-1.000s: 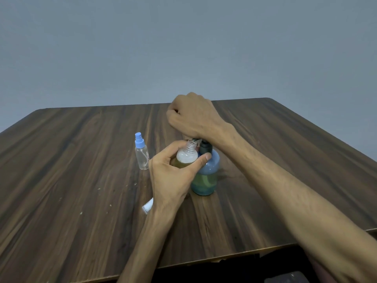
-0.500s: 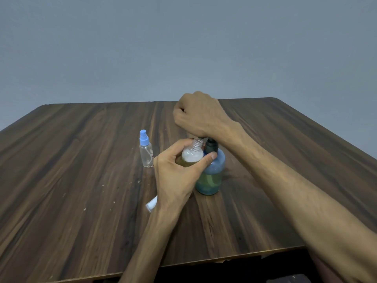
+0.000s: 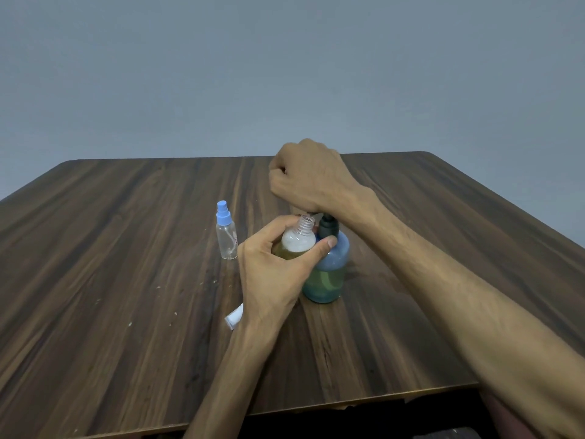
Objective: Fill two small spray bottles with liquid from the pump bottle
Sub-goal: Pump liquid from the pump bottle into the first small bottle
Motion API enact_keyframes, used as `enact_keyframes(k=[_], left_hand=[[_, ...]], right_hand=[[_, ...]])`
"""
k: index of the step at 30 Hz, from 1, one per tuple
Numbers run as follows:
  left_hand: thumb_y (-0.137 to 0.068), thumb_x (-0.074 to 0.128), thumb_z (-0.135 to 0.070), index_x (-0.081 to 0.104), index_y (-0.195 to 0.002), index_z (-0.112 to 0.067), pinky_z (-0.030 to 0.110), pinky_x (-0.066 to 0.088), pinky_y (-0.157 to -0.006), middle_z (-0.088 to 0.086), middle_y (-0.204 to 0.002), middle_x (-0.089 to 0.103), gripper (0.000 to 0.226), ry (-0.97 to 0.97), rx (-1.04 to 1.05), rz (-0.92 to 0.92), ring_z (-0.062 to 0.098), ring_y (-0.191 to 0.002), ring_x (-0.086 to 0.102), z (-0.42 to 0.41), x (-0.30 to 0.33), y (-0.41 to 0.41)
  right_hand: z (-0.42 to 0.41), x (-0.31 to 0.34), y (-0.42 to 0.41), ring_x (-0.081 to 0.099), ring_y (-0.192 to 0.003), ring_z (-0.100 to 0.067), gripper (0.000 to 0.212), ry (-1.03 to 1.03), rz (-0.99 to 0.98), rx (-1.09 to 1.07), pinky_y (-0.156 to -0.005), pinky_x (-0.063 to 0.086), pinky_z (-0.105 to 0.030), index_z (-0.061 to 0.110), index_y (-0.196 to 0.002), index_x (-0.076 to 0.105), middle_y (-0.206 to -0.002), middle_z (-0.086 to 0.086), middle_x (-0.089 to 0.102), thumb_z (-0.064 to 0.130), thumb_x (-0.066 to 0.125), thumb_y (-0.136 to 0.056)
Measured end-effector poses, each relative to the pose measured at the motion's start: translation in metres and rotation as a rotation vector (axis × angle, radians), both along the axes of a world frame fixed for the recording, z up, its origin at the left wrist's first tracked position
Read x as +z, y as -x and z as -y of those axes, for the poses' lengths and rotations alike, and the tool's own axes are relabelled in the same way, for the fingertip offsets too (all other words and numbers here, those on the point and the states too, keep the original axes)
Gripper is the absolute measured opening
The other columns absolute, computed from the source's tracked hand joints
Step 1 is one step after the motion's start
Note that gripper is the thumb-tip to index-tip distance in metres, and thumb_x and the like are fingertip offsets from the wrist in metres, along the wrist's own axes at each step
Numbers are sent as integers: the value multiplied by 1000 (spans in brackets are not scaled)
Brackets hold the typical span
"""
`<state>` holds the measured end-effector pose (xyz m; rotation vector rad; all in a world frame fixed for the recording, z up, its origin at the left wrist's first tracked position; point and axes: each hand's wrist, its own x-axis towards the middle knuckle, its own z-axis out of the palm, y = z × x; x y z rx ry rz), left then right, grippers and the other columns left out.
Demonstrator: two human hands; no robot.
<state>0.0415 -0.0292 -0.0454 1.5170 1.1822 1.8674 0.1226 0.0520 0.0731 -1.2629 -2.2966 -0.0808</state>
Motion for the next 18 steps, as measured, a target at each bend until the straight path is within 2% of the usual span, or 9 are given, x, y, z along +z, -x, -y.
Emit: enact_keyframes(k=[3, 9, 12, 18], left_hand=[[-75, 103, -14, 80, -95, -35, 40, 67, -82, -11, -92, 82, 37, 0, -5, 7, 15, -90, 80, -2, -3, 0], [-75, 103, -13, 78, -94, -37, 38, 67, -82, -12, -92, 82, 40, -11, -4, 9, 14, -90, 79, 0, -2, 1], [-75, 102, -12, 79, -95, -35, 38, 67, -82, -12, -92, 82, 38, 4, -10, -1, 13, -90, 79, -2, -2, 0], [-76, 102, -14, 80, -97, -34, 40, 67, -84, -11, -94, 83, 37, -3, -10, 4, 15, -92, 80, -2, -3, 1]], right_hand=[[-1, -1, -1, 25, -52, -16, 34, -7, -20, -17, -54, 24, -31, 18, -57, 32, -52, 4, 31, 14, 51, -85], [0, 1, -1, 27, -50, -14, 37, -18, -25, -20, -55, 24, -29, 19, -56, 33, -52, 5, 33, 13, 51, -87], [1, -2, 0, 28, -53, -17, 33, 51, 32, -19, -55, 26, -31, 19, -56, 34, -52, 4, 33, 14, 52, -83], [-1, -1, 0, 26, -51, -16, 34, 7, 12, -20, -54, 25, -30, 19, -55, 32, -52, 4, 31, 13, 53, -82]])
